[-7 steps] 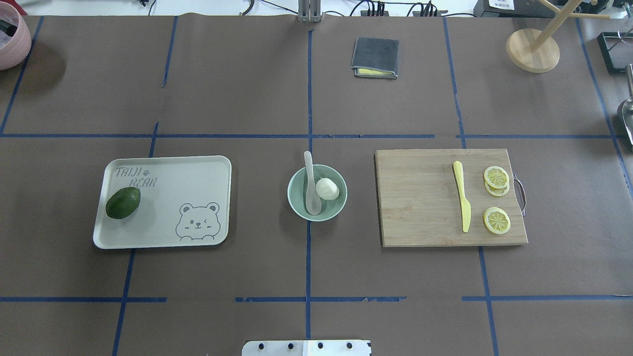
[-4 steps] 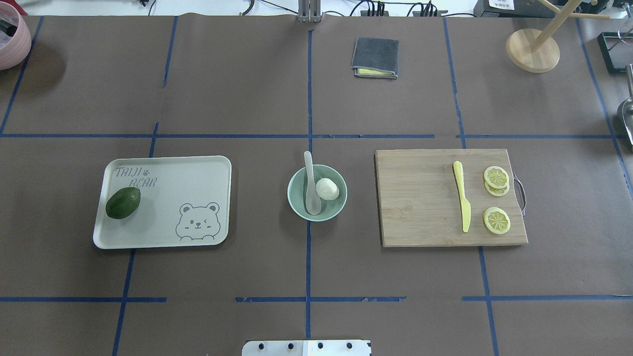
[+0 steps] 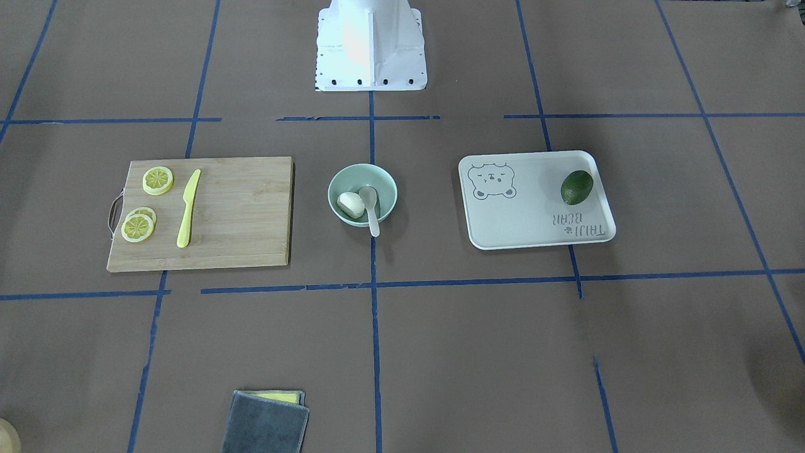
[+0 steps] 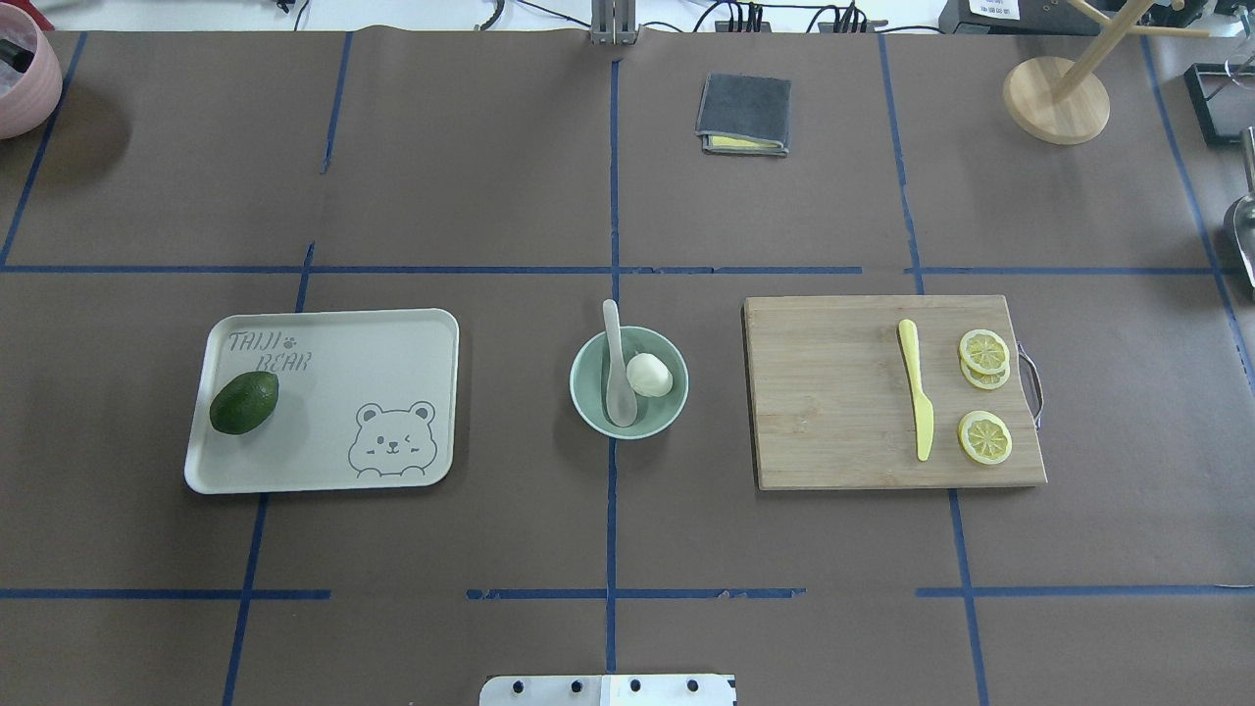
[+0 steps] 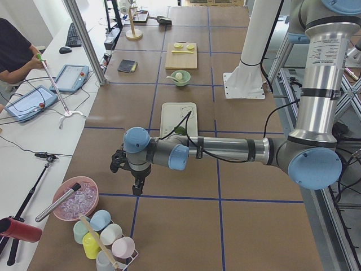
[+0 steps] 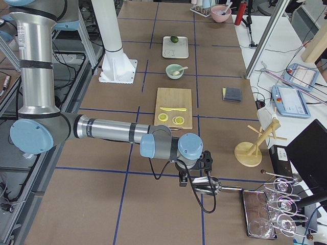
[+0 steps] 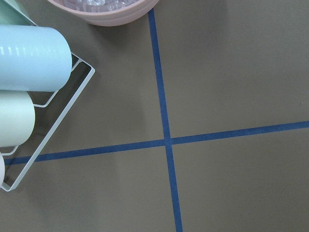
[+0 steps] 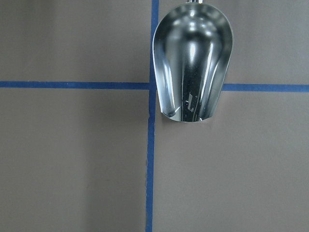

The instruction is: Put spoon and bun in bowl

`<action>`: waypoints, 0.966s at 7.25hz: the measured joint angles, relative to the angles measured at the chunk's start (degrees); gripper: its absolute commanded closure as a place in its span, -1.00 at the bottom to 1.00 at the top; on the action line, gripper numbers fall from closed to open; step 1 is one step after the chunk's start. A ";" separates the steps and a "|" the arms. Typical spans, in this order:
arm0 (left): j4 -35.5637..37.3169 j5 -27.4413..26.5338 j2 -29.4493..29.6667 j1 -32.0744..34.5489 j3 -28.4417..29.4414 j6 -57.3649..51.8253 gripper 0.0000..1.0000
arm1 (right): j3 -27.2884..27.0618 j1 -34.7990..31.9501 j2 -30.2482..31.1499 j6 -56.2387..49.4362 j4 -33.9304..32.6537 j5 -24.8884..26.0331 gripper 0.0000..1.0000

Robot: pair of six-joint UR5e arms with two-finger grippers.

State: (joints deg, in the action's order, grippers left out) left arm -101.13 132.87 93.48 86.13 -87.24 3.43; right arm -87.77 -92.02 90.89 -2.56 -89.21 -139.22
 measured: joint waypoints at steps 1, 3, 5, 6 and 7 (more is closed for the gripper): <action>-0.04 0.01 -0.17 0.00 -0.01 0.00 -1.00 | -0.27 0.00 -0.11 1.78 0.02 0.00 -1.00; -0.11 -0.08 -0.28 -0.01 -0.03 0.00 -1.00 | -0.51 0.00 -0.23 2.93 0.04 0.00 -1.00; -0.14 -0.22 -0.31 -0.07 0.02 0.00 -1.00 | -0.60 0.00 -0.27 3.07 0.08 0.00 -1.00; -0.20 -0.23 -0.31 -0.08 0.04 0.00 -1.00 | -0.63 0.00 -0.30 3.08 0.08 0.00 -1.00; -0.25 -0.26 -0.34 -0.09 0.04 0.00 -1.00 | -0.64 -0.01 -0.37 3.09 0.09 0.00 -1.00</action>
State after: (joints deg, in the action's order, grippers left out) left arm -101.38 132.61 93.14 86.05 -87.20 3.43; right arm -88.41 -92.02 90.53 0.53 -89.12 -139.22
